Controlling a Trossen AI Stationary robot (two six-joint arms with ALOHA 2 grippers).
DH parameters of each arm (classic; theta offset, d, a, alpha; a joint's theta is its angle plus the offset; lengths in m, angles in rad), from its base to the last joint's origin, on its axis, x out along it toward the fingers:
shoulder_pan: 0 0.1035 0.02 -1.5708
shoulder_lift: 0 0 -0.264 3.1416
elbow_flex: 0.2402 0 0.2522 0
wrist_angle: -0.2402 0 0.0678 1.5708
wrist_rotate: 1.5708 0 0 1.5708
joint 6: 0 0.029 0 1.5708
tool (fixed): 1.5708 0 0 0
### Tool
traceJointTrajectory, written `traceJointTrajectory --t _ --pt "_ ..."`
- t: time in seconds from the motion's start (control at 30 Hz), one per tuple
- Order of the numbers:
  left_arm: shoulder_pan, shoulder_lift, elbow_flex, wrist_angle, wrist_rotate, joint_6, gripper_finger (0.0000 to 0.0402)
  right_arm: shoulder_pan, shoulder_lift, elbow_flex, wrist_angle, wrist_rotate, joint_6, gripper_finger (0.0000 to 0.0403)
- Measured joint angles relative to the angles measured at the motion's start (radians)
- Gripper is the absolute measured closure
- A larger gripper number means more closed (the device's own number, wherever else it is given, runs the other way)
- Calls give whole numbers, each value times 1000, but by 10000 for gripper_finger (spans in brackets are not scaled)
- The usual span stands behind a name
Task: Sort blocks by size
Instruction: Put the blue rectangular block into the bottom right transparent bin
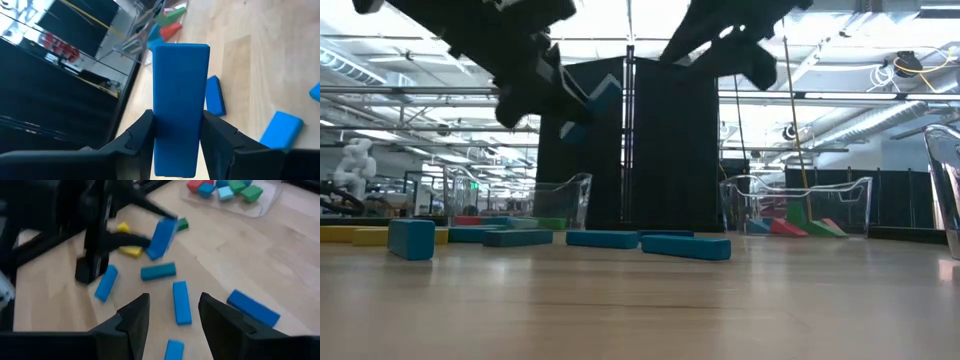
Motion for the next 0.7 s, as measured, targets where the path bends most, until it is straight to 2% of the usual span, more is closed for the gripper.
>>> traceJointTrajectory --t 0.17,0.3,0.7 --pt "-1 57 3 106 -10 71 277 -39 53 0 108 -24 -24 239" --pt "0 81 27 106 -13 71 277 -65 95 0 182 -78 -21 239" --pt "3 81 35 111 -13 69 277 -97 164 0 305 -75 -72 239"
